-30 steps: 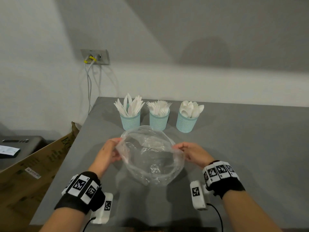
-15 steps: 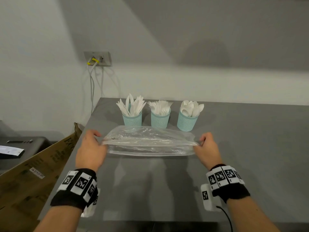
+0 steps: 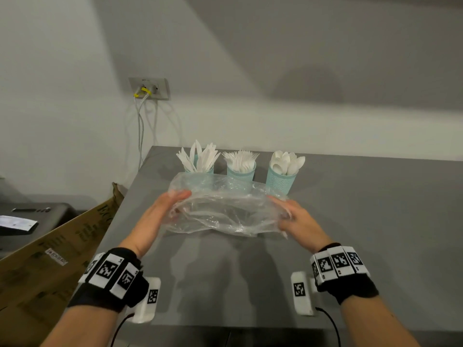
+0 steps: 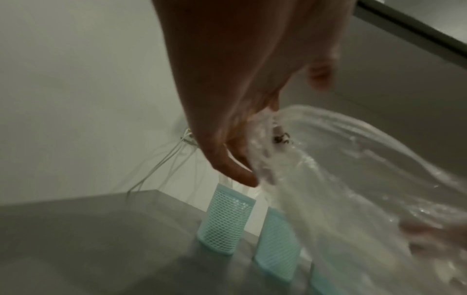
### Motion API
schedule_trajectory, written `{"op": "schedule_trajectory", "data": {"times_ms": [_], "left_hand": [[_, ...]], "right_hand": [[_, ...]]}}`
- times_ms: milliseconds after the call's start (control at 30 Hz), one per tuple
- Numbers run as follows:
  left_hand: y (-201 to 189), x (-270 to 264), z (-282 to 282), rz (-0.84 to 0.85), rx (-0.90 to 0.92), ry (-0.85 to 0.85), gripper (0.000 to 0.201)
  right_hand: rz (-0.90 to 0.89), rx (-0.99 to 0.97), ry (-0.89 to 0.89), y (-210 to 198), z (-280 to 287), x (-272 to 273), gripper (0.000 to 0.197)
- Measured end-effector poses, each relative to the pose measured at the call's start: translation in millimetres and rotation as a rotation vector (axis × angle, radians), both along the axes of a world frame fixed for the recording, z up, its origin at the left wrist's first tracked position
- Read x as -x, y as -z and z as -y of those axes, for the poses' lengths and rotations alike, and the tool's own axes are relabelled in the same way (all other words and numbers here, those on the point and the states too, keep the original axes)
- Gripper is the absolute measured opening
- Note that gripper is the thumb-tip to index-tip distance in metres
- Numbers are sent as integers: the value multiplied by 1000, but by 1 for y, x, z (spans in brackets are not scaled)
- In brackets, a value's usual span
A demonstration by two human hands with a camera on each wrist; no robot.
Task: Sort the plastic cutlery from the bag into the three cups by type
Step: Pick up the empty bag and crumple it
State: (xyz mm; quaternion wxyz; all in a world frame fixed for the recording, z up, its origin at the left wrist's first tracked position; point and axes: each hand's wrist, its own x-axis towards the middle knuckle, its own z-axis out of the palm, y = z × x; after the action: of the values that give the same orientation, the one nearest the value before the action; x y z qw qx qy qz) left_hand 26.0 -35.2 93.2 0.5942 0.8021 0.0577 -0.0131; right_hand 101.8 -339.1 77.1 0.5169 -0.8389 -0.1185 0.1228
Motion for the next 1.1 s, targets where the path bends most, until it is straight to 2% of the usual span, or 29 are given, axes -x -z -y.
{"op": "schedule_trajectory", "data": {"times_ms": [33, 67, 133, 167, 233, 300, 333, 400, 467, 567, 633, 700, 800, 867, 900, 967, 1000, 1033, 1067, 1100], "left_hand": [[-2, -1, 1, 16, 13, -37, 50], [-2, -4, 2, 43, 15, -73, 45], [-3, -10, 3, 80, -87, -98, 27], [-1, -12, 4, 72, -152, -77, 38], [2, -16, 5, 30, -282, -32, 69], [4, -21, 7, 32, -472, -50, 82], [7, -24, 5, 49, -577, -94, 79], [7, -31, 0, 38, -746, -193, 53], [8, -33, -5, 33, -872, -248, 29], [12, -33, -3, 226, -1055, -197, 21], [11, -32, 7, 323, -997, -36, 28], [12, -31, 19, 384, -911, 137, 40], [17, -30, 34, 462, -1003, 255, 35], [19, -35, 36, 435, -992, 142, 41], [17, -39, 37, 375, -902, 51, 38], [7, -48, 37, 228, -562, -106, 25], [3, -52, 40, 187, -351, -143, 29], [-3, -52, 45, 174, -237, -155, 33], [-8, -53, 50, 178, -206, -156, 38], [-10, -52, 55, 178, -260, -133, 44]], "right_hand": [[-60, -73, 7, -3, -4, 2, 51], [-135, -180, 17, -6, -9, 3, 51], [-289, -388, 58, -5, -14, -3, 68], [-312, -411, 79, -4, -15, -6, 75], [-176, -179, 92, -8, -16, -8, 67], [-28, 96, 14, -9, -16, -9, 74], [11, 191, -23, -10, -18, -9, 81], [55, 388, -43, -9, -21, -11, 80], [91, 552, 8, -10, -22, -16, 68], [317, 614, 116, -14, -21, -23, 46], [435, 568, 126, -19, -24, -28, 33], [429, 472, 115, -25, -29, -33, 27], [465, 286, 244, -35, -34, -36, 19], [534, 148, 277, -36, -38, -31, 14], [576, 103, 228, -32, -41, -25, 13], [652, 106, 40, -12, -54, -6, 13], [655, 125, -64, 2, -61, 6, 13], [629, 135, -157, 14, -67, 16, 13], [582, 129, -227, 23, -72, 23, 13], [525, 114, -277, 27, -75, 27, 13]]}}
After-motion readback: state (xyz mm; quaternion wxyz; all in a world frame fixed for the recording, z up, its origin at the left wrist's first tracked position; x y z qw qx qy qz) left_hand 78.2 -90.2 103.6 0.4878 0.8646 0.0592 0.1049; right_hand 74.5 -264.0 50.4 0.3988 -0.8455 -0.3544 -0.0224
